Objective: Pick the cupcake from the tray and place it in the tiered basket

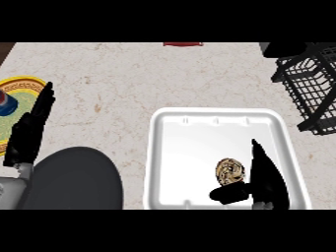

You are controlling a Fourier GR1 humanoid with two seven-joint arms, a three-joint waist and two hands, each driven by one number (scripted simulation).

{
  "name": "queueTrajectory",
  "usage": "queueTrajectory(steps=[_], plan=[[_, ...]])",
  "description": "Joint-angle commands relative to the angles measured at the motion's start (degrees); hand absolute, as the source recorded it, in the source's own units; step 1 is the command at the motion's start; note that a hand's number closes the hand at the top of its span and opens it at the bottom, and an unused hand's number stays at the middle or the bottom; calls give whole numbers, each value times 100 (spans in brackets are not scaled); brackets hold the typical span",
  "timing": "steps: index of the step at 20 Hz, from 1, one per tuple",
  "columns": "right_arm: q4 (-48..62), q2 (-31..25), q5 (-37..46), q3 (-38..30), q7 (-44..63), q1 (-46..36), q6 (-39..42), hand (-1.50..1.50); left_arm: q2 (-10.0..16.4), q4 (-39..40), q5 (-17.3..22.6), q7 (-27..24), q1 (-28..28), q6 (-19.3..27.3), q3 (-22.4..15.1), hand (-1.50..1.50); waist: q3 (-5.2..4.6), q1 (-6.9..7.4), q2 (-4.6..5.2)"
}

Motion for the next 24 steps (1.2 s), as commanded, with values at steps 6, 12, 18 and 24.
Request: queueTrajectory(steps=[6, 12, 18, 24], plan=[[613, 98, -347, 362, 1465, -608, -340, -150, -147, -24, -146, -160, 294, -25, 4, 0, 1, 46, -4], [1234, 97, -1192, 148, 776, -804, 103, 150, -115, -69, -182, 42, 14, -114, 105, 0, 5, 51, 8], [1484, 91, -323, 319, 160, -503, 147, 150, -9, -334, -53, 113, 247, -306, 333, 0, 5, 29, -5], [906, 92, -599, 167, 340, -512, -458, 150, -243, 399, -255, -211, -74, -287, 311, 0, 3, -44, 0]])
